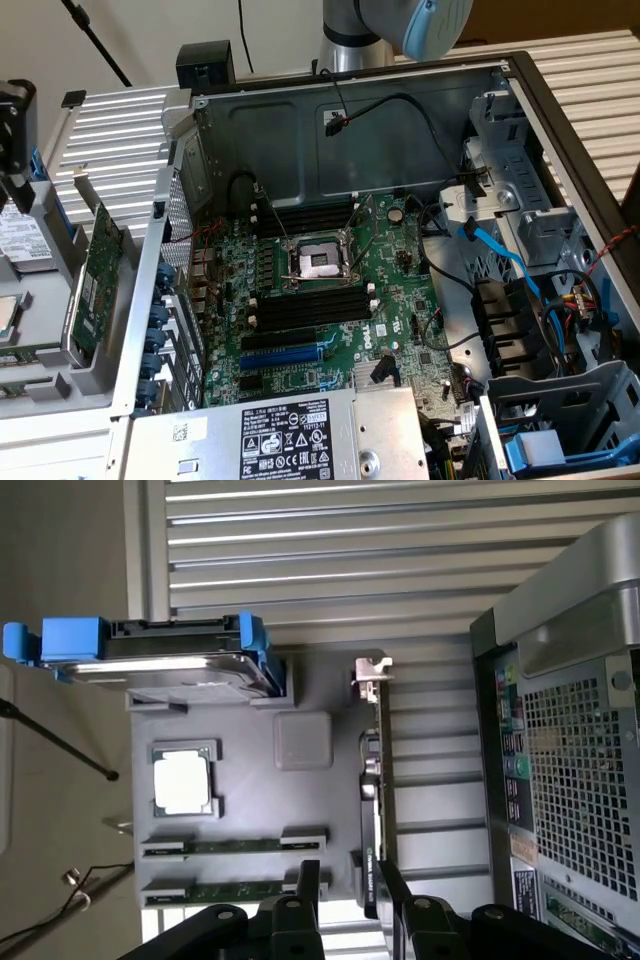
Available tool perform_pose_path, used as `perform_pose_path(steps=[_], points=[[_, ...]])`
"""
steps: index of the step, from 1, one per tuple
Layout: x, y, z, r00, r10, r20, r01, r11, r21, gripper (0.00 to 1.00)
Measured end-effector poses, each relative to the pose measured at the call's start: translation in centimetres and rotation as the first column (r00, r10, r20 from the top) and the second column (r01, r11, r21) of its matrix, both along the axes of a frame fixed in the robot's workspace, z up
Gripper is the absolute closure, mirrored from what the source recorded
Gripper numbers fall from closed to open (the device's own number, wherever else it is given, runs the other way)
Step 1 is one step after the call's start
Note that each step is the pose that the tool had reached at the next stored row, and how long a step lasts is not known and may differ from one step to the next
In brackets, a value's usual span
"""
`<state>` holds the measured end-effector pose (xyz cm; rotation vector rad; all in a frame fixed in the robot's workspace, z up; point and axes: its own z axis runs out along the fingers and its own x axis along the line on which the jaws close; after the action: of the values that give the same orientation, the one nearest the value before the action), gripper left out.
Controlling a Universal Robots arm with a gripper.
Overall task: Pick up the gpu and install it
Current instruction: 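Pick up the gpu and move the gpu toward the slot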
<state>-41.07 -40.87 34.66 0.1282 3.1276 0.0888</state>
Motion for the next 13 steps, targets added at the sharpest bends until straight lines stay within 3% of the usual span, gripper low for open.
perform_pose_path(steps=[5, 7, 9, 10, 12, 13], points=[[0.0, -0.68, -0.92, 1.0000, -0.002, 0.0019, 0.002, 1.0000, 0.0000, 0.64], [0.0, -1.48, -1.63, 1.0000, -0.003, 0.0044, 0.003, 1.0000, 0.0000, 0.64], [0.0, -1.93, -2.00, 1.0000, -0.003, 0.0064, 0.003, 1.0000, 0.0000, 0.64], [0.0, -2.25, -2.28, 0.9999, -0.004, 0.0113, 0.004, 1.0000, 0.0000, 0.64], [0.0, -2.47, -2.50, 0.9998, -0.003, 0.0192, 0.003, 1.0000, 0.0000, 0.64], [0.0, -2.62, -2.72, 0.9996, -0.004, 0.0283, 0.004, 1.0000, 0.0001, 0.64]])
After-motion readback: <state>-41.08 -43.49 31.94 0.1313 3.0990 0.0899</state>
